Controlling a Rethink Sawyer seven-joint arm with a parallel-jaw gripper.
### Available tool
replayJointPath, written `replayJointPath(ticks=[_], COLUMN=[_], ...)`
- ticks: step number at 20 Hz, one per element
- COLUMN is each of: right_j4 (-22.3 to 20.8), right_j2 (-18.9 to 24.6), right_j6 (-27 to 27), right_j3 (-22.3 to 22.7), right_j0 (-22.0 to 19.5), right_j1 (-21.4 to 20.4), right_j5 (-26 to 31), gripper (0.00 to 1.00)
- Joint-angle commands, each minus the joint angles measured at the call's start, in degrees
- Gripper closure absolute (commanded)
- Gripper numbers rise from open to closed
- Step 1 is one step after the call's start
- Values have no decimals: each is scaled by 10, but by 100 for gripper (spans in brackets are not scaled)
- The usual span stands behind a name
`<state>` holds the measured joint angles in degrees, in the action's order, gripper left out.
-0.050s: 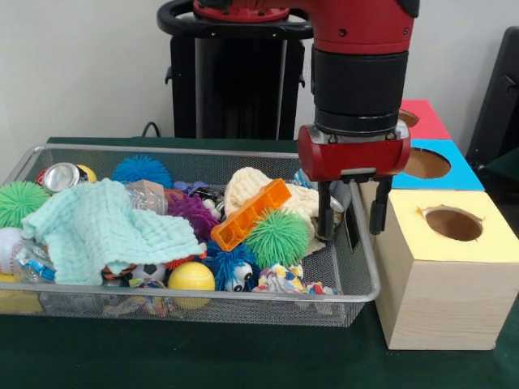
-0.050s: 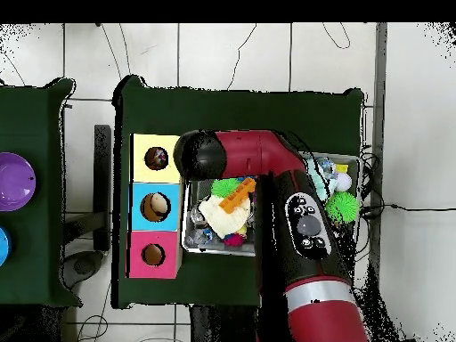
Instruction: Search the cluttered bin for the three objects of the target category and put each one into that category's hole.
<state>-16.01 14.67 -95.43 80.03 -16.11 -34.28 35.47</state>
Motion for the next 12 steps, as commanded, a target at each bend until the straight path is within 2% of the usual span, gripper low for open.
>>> replayJointPath(ticks=[1, 7, 12], right_j4=[-64, -80, -87], right_j2=[-54, -78, -88], right_j6=[-42, -45, -46], right_j3=[25, 0, -41], right_j0=[18, 29, 37], right_j1=[13, 11, 36], right_j5=[-14, -11, 4], gripper=[0, 0, 0])
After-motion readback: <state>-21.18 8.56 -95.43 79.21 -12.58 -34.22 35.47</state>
